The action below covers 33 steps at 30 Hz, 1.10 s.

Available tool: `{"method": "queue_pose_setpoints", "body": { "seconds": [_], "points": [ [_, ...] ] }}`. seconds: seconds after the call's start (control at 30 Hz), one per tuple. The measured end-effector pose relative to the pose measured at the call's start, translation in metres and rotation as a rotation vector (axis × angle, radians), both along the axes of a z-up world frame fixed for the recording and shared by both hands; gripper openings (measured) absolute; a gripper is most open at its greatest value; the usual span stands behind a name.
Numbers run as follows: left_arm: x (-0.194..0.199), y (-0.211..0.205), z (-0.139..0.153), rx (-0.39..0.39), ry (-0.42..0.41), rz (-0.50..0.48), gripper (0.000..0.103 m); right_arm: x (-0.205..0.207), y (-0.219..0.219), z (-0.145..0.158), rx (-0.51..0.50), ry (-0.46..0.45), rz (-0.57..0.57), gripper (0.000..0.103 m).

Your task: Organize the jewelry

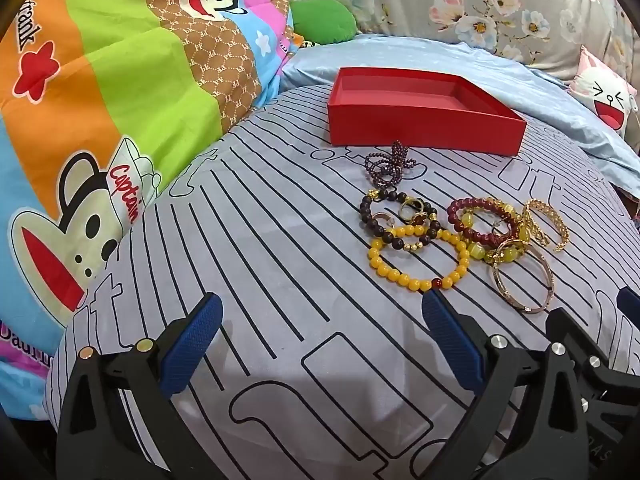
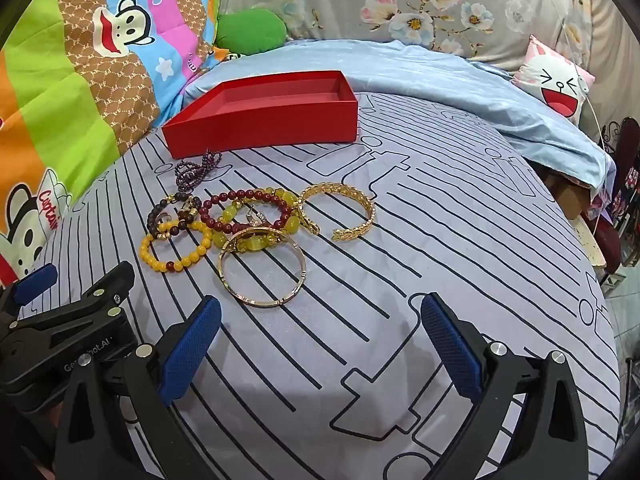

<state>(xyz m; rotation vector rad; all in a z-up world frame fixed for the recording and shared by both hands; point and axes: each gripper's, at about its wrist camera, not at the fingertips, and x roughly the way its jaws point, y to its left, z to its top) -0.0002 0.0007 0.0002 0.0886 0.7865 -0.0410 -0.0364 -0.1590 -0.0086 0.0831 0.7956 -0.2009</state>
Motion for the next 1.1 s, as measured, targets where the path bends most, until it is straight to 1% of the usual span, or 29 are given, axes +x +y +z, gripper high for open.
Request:
{"method": "queue_pose_setpoints", "body": {
  "seconds": [0.23, 0.27, 1.1],
  "points": [
    [-0.0001, 0.0023, 0.0003, 0.002, 0.012, 0.003, 0.095, -0.0004, -0.0002, 0.0000, 0.001, -0.004, -0.001, 0.097],
    [-0.0002, -0.0007, 0.0000, 0.003, 0.001, -0.002, 0.095, -0.0005, -0.0002, -0.0001, 0.001, -0.004, -0.001, 0.097],
    [0.0013, -0.0005, 0.0033, 0.006, -0.003, -0.001, 0.095, -0.0003, -0.0002, -0.0002, 0.001, -0.004, -0.002, 0.097]
  ]
}}
